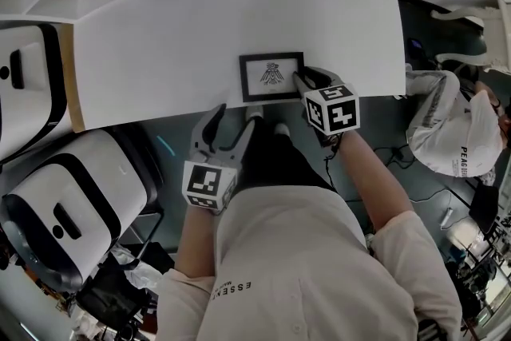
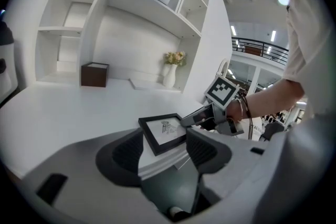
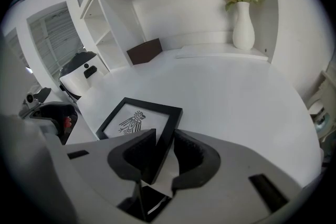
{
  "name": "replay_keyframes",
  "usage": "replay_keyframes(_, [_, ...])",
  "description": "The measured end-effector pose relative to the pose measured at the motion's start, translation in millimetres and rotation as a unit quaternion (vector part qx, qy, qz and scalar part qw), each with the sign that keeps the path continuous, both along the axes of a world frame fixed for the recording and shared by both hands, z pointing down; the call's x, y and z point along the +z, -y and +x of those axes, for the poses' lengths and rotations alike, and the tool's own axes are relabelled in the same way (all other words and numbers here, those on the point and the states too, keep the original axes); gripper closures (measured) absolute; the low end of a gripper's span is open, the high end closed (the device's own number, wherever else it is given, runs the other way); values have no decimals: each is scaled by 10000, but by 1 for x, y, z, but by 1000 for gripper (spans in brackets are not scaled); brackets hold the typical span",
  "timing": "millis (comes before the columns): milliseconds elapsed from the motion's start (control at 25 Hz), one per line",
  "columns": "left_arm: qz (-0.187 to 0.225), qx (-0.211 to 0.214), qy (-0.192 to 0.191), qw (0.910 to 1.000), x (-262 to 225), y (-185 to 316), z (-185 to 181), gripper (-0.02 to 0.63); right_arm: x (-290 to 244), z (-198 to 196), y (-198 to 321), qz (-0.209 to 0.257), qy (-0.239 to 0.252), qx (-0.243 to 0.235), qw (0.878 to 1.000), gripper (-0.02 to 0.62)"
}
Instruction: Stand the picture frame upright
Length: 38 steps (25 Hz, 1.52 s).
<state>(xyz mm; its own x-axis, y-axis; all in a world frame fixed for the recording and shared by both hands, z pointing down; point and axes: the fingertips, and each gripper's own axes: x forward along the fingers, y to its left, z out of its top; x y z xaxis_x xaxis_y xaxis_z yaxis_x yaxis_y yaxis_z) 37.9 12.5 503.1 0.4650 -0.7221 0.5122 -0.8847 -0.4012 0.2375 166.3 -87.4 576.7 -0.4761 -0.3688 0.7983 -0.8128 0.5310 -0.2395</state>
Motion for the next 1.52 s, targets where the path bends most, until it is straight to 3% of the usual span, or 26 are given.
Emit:
replay_keyframes(440, [-360,-207,-147,9990,27,-34,21,367,0,16,-33,15,-19,-358,9994,476])
replay_keyframes(640, [-842,-142,-823,9929,46,-48,39,365,-2,24,-44,88,-30,-597,9982,476])
replay_keyframes(800, [-1266,-218,-1625,9783,60,-48,47,365,-1,29,-47,136,-57,-763,9970,476])
replay_keyframes(960, [-1610,-257,-2060,9649,76,-45,47,365,-1,29,-48,175,-109,-873,9960,476])
replay_keyframes(1160, [-1907,-175,-3072,9322,78,-34,58,366,-2,30,-47,141,-111,-858,9962,476])
replay_keyframes(1320, [-2175,-27,-3607,9070,85,-27,66,367,-1,29,-48,142,-118,-876,9960,476])
replay_keyframes(1440, [-2427,-25,-4121,8782,88,-21,71,367,-2,29,-49,139,-122,-894,9958,476])
replay_keyframes(1520, [-2663,-116,-4557,8493,88,-15,75,368,-2,29,-49,133,-119,-897,9958,476])
